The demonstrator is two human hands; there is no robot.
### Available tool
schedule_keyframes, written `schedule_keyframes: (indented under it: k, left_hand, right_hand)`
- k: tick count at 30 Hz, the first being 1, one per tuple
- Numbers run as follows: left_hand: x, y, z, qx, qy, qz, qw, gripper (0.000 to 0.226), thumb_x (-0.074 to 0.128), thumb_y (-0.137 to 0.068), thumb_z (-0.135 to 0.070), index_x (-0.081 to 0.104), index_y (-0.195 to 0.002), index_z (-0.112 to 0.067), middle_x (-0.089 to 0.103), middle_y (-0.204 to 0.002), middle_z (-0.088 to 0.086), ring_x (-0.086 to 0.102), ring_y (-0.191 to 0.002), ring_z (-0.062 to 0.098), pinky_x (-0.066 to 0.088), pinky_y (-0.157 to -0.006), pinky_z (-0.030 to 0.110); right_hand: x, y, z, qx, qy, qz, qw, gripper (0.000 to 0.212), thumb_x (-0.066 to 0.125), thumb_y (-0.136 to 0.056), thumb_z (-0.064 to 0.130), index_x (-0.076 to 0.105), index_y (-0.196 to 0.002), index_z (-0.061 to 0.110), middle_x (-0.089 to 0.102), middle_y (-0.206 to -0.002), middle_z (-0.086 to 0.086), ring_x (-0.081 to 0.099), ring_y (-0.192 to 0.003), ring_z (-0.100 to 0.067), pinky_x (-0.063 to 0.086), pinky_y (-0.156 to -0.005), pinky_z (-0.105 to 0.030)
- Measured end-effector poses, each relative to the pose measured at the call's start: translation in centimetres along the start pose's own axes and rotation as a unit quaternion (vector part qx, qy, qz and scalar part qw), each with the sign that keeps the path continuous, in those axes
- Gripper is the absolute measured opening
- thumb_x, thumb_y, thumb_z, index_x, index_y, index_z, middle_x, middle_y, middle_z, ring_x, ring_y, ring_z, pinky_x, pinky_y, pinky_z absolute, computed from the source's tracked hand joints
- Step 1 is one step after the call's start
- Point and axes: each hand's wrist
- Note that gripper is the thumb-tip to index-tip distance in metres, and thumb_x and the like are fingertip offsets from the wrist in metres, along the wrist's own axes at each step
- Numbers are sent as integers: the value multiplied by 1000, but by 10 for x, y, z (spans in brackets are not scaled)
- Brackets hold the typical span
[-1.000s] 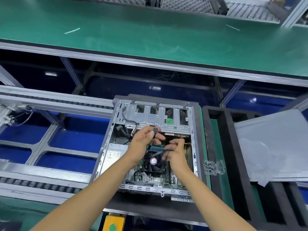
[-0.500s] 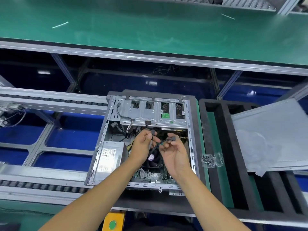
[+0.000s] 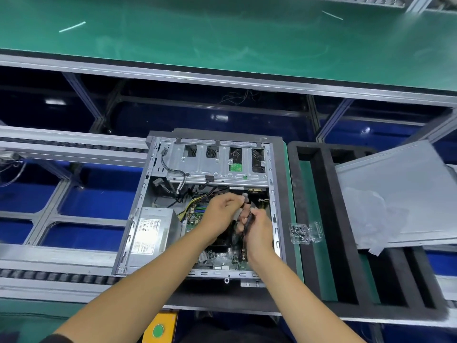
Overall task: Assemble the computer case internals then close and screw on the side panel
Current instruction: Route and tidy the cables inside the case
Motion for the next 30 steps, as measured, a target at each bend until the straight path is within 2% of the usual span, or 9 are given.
schedule_keyframes:
  k: [3, 5, 7, 10, 13, 16, 20, 25, 30]
  left_hand:
    - [17, -5, -3, -41, 5, 26, 999, 25, 62, -102, -27, 72, -105, -5, 52, -53, 2, 46, -42, 18, 42, -39, 26]
    - [27, -8, -4, -50, 18, -5, 999, 24, 61, -102, -26, 73, -103, -6, 62, -60, 3, 42, -40, 14, 38, -36, 22]
    - [35, -10, -4, -43, 41, -40, 997, 22, 60, -103, -22, 72, -104, -4, 76, -79, 5, 42, -39, 8, 38, -37, 19]
    - [43, -10, -2, -25, 55, -76, 995, 20, 58, -103, -17, 70, -106, -2, 79, -90, 8, 50, -39, 4, 39, -38, 18]
    - [44, -8, 1, -2, 48, -88, 995, 20, 59, -103, -21, 70, -106, -5, 79, -91, 5, 53, -43, 5, 40, -38, 19]
    - [42, -7, 3, 4, 39, -95, 995, 21, 58, -104, -25, 70, -104, -8, 79, -93, 4, 47, -42, 10, 40, -39, 20]
    - [41, -7, 6, 9, 29, -101, 994, 19, 58, -104, -28, 69, -104, -12, 79, -95, 1, 53, -52, 21, 43, -41, 23]
    - [41, -6, 7, 30, 22, -108, 993, 18, 57, -104, -28, 70, -106, -16, 79, -94, 0, 56, -46, 1, 43, -41, 17]
    - [43, -6, 7, 40, 10, -119, 992, 21, 56, -104, -29, 70, -103, -14, 79, -91, -2, 67, -60, 4, 46, -47, 15]
  right_hand:
    - [-3, 1, -2, 26, 8, -27, 999, 26, 41, -102, 19, 61, -87, 13, 56, -61, -5, 47, -47, -16, 38, -50, -32]
    - [-5, 1, -2, 63, 32, -39, 997, 29, 44, -101, 23, 63, -83, 12, 57, -59, -4, 48, -46, -15, 39, -47, -28]
    - [-8, 1, -2, 89, 53, -40, 994, 33, 46, -100, 28, 61, -76, 13, 53, -57, -3, 45, -45, -14, 35, -44, -25]
    - [-10, 3, 0, 99, 46, -39, 993, 34, 46, -101, 27, 55, -70, 15, 49, -54, -1, 42, -43, -13, 32, -43, -25]
    - [-10, 3, 1, 97, 51, -41, 993, 34, 46, -102, 26, 55, -70, 15, 50, -54, -1, 42, -44, -13, 32, -45, -27]
    - [-10, 3, 0, 95, 55, -32, 993, 36, 45, -102, 26, 55, -69, 15, 50, -54, 0, 41, -44, -12, 32, -45, -27]
    - [-12, 3, 0, 95, 55, -21, 994, 35, 44, -103, 25, 53, -70, 16, 49, -53, 2, 40, -45, -11, 32, -44, -25]
    - [-12, 3, 1, 95, 58, -19, 994, 38, 44, -103, 26, 54, -68, 15, 49, -51, 2, 40, -43, -10, 31, -43, -24]
    - [-12, 5, 2, 89, 60, -18, 994, 39, 43, -103, 24, 53, -67, 15, 49, -51, 2, 40, -42, -10, 32, -40, -22]
Point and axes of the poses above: each hand's wrist, its own y-axis away from the middle knuckle, its own x-axis out of the palm, z = x × y
